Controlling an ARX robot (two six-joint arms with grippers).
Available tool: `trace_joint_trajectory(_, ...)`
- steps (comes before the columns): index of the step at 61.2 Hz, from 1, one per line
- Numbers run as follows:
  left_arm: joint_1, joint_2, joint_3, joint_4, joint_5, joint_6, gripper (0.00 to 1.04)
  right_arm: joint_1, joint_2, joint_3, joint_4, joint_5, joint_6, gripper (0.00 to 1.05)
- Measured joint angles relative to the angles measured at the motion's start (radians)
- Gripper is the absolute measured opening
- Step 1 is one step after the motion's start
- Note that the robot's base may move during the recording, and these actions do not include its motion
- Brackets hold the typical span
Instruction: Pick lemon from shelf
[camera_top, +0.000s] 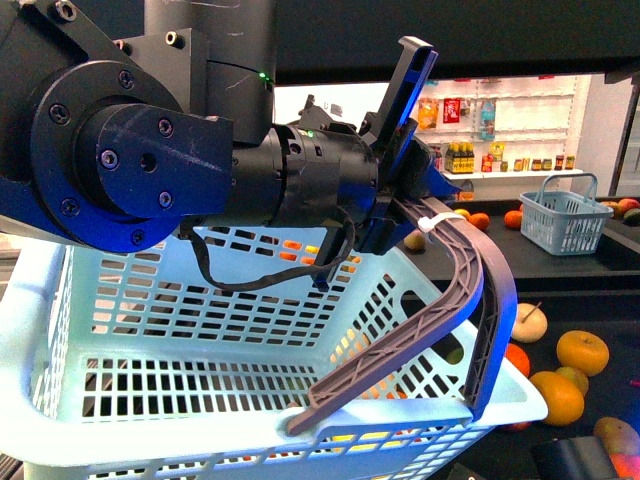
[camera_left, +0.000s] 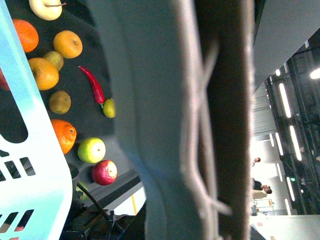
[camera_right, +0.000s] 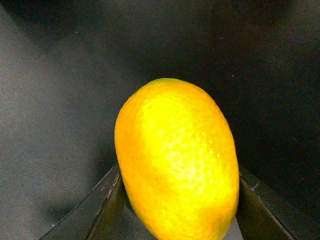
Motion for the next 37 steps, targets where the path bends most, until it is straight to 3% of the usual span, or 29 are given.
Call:
trace_joint_trajectory(21, 0.0, 0.0, 0.0, 0.0, 0.0, 0.0, 0.06, -0.062, -0.137, -0.098, 0.029, 0.019, 0.074, 0.49)
trace_joint_trajectory(37, 0.0, 0.0, 0.0, 0.0, -0.001, 0.0, 0.06, -0.185, -0.353, -0.226, 0.061, 0.011, 0.104, 0.48)
